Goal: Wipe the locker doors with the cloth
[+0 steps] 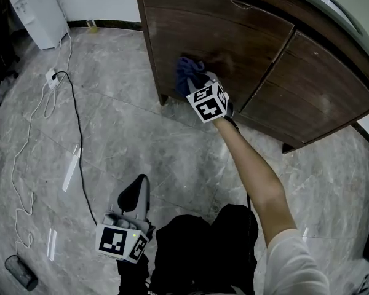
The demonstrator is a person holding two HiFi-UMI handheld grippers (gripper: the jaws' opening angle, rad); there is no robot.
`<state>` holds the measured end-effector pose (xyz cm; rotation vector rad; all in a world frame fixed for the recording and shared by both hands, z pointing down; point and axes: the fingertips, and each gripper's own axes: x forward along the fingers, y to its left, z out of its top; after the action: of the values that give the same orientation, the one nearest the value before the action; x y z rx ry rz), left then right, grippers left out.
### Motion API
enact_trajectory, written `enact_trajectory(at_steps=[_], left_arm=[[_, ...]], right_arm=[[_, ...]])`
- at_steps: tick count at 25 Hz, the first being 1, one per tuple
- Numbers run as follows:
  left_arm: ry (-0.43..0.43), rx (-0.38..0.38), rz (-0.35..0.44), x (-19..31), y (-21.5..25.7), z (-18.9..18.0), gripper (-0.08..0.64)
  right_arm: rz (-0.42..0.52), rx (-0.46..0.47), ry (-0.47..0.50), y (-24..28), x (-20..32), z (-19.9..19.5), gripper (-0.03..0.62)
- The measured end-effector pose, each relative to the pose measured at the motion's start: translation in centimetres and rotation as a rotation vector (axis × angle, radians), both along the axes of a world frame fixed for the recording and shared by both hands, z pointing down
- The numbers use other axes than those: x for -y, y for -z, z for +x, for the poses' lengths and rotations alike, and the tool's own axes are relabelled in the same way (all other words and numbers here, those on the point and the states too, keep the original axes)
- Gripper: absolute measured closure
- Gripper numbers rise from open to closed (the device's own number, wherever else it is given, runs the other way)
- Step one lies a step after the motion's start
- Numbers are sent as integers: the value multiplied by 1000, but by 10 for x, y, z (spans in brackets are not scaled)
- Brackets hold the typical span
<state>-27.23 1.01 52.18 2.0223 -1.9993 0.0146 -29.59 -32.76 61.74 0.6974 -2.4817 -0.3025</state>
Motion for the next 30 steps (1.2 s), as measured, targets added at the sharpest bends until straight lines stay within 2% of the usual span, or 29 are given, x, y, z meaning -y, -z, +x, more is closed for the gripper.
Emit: enact_trajectory(at_steps=[10,14,19,30], left_arm=[[14,-12,-9,1,-6,-9,559],[21,-17,-11,0,-9,-12,559],[21,-17,-8,-3,-6,-13,558],[12,-19,6,-2,0,-7,559]], right_arm=[[-86,-60,-7,-53,-2,-7,526],[-108,-62,-15,-57,-1,-10,526],[-86,-35,-3,-30,-4,-17,526],[29,69,28,78,0,-39,526]])
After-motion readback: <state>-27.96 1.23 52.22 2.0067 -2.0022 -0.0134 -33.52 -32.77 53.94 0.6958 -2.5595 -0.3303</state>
